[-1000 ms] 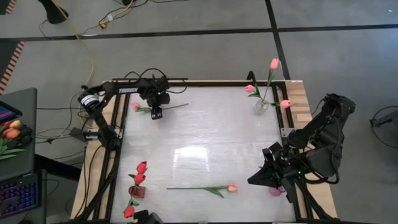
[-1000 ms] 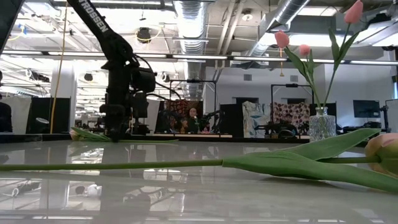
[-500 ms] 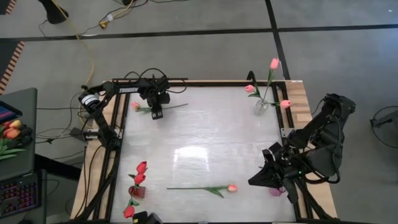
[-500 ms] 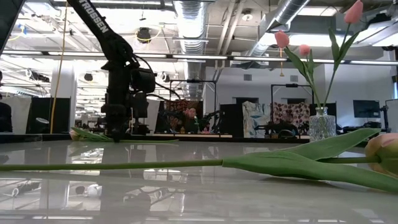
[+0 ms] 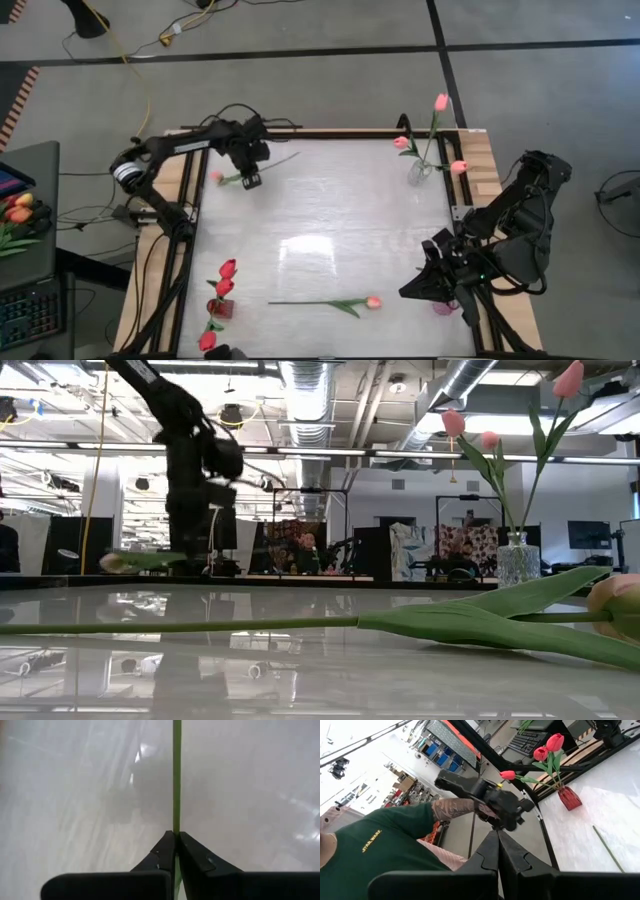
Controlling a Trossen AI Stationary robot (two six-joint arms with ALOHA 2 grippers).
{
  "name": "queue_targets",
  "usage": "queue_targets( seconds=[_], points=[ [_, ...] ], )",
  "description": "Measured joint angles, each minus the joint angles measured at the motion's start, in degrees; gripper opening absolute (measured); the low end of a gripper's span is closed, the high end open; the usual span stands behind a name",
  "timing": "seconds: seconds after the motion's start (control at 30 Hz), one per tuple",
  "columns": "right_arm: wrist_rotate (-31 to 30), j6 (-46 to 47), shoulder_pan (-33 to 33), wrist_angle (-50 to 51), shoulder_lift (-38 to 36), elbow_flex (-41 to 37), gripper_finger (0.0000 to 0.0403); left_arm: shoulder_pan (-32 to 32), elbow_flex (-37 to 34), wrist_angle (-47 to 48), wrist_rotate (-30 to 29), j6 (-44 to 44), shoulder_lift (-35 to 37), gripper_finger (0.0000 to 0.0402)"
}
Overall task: Sort flowers into vase by color
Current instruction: Put the pink flower in the pink vase
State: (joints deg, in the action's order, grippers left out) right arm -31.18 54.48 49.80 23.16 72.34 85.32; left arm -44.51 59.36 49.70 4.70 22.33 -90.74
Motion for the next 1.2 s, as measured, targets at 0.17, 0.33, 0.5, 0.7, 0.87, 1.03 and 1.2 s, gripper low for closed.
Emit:
queue_targets(
  seconds=[0.17,0.33,0.5,0.7,0.87,1.03,1.2],
  points=[
    [0.02,-3.68,-0.55,0.04,0.00,0.00,0.0026,0.15,3.16,1.96,6.03,-4.11,7.86,0.0000],
    [0.00,-10.48,-2.74,0.01,0.00,0.00,0.0026,0.15,7.47,1.95,14.51,-10.82,15.36,0.0000],
    [0.04,-20.99,-6.44,-0.04,-0.04,0.00,0.0026,0.19,12.97,-0.20,21.31,-18.18,20.93,0.0000],
    [-0.15,-43.74,-13.87,0.06,0.07,0.00,0.0026,0.22,18.31,-5.10,26.79,-31.38,24.05,0.0000],
    [-0.96,-69.51,-22.79,-0.44,0.09,0.00,0.0026,0.17,19.44,-7.82,31.86,-45.68,24.06,0.0000],
    [-1.68,-96.23,-31.94,-4.44,0.17,-0.04,0.0026,2.12,19.44,-11.64,32.99,-58.97,24.09,0.0000],
    [-0.14,-115.28,-39.39,-11.34,2.76,-0.02,0.0027,7.59,19.42,-18.98,32.03,-71.01,24.09,0.0000]
  ],
)
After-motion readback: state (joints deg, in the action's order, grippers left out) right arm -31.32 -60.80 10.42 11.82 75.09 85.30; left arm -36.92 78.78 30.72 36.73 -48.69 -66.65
